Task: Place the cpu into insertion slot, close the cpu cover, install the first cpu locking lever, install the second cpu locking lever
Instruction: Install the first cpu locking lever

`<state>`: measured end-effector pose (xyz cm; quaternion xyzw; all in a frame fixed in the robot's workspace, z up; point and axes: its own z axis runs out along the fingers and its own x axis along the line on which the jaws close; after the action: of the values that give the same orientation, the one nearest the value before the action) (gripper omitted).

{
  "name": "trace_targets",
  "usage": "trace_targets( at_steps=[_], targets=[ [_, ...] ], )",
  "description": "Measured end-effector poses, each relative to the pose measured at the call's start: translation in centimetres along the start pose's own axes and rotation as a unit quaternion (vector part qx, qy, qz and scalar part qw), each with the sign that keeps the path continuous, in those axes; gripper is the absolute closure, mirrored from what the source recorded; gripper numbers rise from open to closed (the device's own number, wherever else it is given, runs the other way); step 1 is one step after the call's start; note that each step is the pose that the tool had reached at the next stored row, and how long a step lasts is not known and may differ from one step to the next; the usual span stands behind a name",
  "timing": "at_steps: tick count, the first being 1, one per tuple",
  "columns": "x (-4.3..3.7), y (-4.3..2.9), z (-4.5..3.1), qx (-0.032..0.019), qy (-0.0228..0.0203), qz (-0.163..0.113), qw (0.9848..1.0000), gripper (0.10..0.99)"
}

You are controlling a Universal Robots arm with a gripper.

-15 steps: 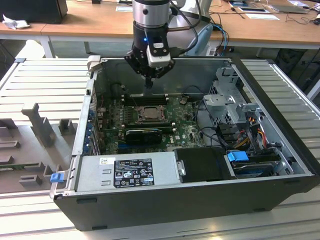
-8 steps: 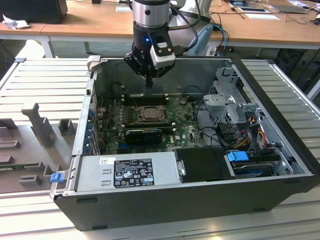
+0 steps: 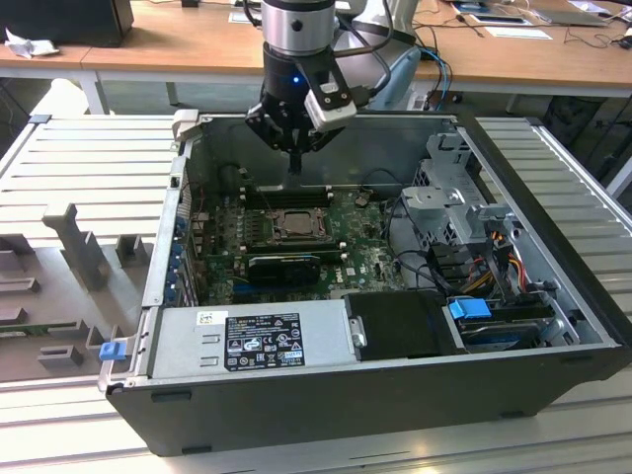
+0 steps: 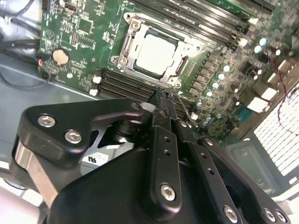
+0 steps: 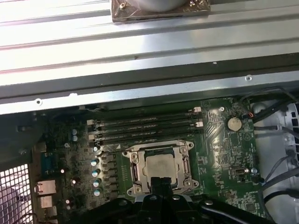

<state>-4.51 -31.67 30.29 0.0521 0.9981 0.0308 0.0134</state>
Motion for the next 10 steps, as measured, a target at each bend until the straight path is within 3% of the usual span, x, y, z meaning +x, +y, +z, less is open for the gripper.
trace_targets(
  at_steps=[4,7,10],
  targets=[
    [0.00,-0.01,0.06,-0.0012,-0.0026,-0.032,0.9995,0.980],
    [0.01,-0.02,0.16,-0.0018,-0.0023,-0.051,0.9987,0.980],
    [0.21,-0.05,0.28,-0.0026,-0.0018,-0.054,0.9985,0.980]
  ],
)
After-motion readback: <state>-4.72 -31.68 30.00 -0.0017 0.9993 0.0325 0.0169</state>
